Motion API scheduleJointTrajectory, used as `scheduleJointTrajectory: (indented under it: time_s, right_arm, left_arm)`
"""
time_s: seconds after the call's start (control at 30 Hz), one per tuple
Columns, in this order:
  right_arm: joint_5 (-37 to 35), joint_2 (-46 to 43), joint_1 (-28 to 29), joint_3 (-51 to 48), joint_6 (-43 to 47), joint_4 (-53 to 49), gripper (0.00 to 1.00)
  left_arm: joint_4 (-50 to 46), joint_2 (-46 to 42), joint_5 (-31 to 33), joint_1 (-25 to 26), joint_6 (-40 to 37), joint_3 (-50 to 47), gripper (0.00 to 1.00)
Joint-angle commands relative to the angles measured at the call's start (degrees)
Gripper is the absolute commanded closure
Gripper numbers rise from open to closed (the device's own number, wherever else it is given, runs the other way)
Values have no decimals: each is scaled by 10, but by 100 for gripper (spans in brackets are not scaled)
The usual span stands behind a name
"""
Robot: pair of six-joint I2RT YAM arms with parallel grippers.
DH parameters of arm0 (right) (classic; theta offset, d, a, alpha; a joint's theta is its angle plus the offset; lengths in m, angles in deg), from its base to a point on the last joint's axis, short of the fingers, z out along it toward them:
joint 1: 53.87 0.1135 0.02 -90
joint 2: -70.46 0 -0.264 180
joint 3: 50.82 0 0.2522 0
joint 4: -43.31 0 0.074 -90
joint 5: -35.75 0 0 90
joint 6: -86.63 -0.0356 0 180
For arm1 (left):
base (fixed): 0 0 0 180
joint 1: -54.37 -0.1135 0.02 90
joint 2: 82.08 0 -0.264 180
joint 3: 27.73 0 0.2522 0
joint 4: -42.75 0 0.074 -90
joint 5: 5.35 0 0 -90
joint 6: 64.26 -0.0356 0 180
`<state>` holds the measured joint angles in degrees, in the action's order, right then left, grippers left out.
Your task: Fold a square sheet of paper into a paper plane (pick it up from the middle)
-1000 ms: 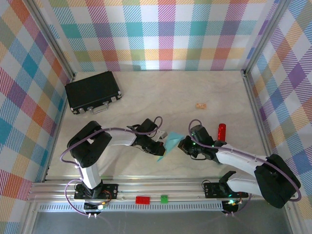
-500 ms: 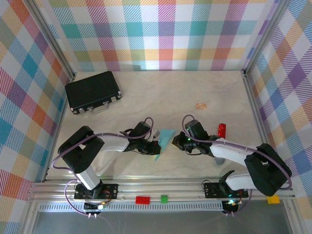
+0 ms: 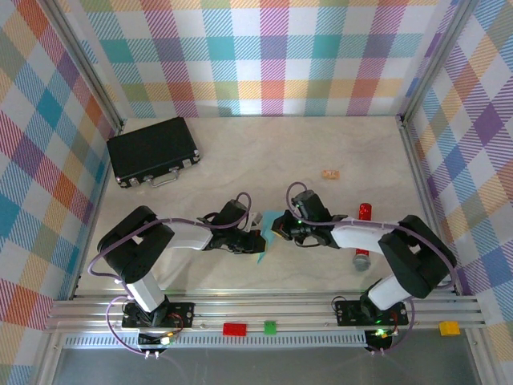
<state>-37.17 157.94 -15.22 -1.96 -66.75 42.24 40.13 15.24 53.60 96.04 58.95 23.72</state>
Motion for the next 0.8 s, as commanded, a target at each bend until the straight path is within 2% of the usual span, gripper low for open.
scheduleJointTrajectory:
  time_s: [0.0,0.47,0.77]
  right_arm:
    - [0,12,2,10,7,22,96]
    - [24,56,-10,14,18,65,96]
    - [36,89,-13,26,12,83,96]
  left_arm:
    - [-26,25,42,-10,15,-38,100]
    - [79,20,12,-28,41,-104,100]
    - [72,28,24,-35,43,-115,100]
